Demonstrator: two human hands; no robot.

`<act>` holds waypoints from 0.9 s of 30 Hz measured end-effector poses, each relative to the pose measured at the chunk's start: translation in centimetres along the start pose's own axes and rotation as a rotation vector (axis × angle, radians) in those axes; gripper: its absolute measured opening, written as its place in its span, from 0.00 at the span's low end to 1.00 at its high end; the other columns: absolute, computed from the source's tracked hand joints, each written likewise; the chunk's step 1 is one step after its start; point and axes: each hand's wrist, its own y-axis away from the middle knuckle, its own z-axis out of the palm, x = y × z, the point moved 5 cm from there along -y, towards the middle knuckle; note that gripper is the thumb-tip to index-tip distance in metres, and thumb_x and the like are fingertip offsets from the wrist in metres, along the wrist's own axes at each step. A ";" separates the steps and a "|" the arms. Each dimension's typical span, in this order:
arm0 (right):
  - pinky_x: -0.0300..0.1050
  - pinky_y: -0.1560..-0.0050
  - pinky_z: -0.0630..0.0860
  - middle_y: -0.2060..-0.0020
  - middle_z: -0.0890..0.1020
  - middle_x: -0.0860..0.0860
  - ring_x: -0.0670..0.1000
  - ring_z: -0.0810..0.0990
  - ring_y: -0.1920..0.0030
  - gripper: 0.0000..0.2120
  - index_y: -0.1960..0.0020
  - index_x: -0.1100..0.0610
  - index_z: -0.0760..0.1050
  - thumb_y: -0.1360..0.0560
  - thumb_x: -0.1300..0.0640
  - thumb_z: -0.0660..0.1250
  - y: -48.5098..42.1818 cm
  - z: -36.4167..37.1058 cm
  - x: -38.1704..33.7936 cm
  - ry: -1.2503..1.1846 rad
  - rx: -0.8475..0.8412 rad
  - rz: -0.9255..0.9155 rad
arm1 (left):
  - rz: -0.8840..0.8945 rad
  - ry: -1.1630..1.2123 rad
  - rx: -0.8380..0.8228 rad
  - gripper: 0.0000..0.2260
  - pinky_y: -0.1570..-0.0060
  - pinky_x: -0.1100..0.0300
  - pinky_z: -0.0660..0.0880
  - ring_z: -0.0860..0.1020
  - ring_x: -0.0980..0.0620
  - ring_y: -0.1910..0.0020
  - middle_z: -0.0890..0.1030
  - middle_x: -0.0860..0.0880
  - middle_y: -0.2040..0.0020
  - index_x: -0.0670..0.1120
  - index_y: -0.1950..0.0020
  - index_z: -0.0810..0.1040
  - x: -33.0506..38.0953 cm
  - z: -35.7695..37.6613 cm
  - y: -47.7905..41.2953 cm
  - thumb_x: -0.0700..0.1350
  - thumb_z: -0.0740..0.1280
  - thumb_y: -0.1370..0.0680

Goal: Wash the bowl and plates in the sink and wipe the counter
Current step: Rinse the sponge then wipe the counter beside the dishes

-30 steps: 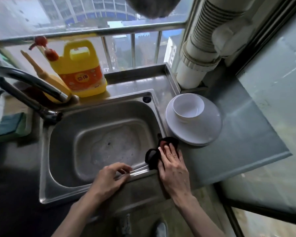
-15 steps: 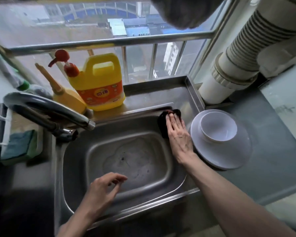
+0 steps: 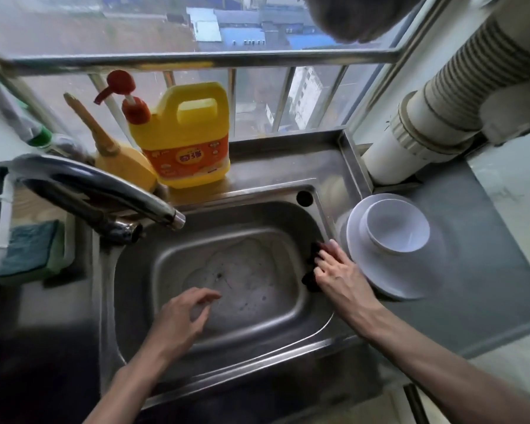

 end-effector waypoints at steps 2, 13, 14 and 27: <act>0.62 0.26 0.69 0.73 0.81 0.53 0.55 0.85 0.63 0.05 0.67 0.56 0.82 0.36 0.64 0.75 1.6 -0.3 -2.3 -0.111 -0.207 0.014 | 0.024 0.000 -0.010 0.16 0.44 0.57 0.79 0.81 0.66 0.49 0.82 0.65 0.49 0.61 0.45 0.83 0.6 0.8 -0.1 0.40 0.73 0.23; 0.54 0.26 0.66 0.27 0.75 0.58 0.59 0.74 0.29 0.31 0.26 0.53 0.73 0.16 0.34 0.49 -0.8 -0.5 -16.6 -0.997 -1.113 0.151 | 0.091 -0.335 -0.007 0.21 0.41 0.53 0.76 0.79 0.51 0.42 0.83 0.54 0.45 0.52 0.40 0.85 -1.7 -5.5 2.1 0.32 0.73 0.28; 0.52 0.25 0.65 0.27 0.75 0.55 0.57 0.73 0.28 0.31 0.25 0.53 0.73 0.16 0.34 0.50 -1.5 -0.9 -19.0 -1.071 -1.113 0.120 | 0.138 -0.408 0.017 0.25 0.40 0.53 0.75 0.79 0.47 0.41 0.83 0.52 0.46 0.50 0.41 0.85 -2.4 -6.4 2.7 0.28 0.73 0.32; 0.45 0.28 0.70 0.25 0.73 0.49 0.51 0.73 0.27 0.24 0.18 0.47 0.61 0.13 0.45 0.56 -13.0 -1.4 -32.6 -2.081 -0.630 0.605 | 0.047 -0.399 0.313 0.20 0.41 0.49 0.79 0.80 0.48 0.41 0.80 0.50 0.38 0.49 0.31 0.80 -7.1 -13.2 7.5 0.36 0.69 0.22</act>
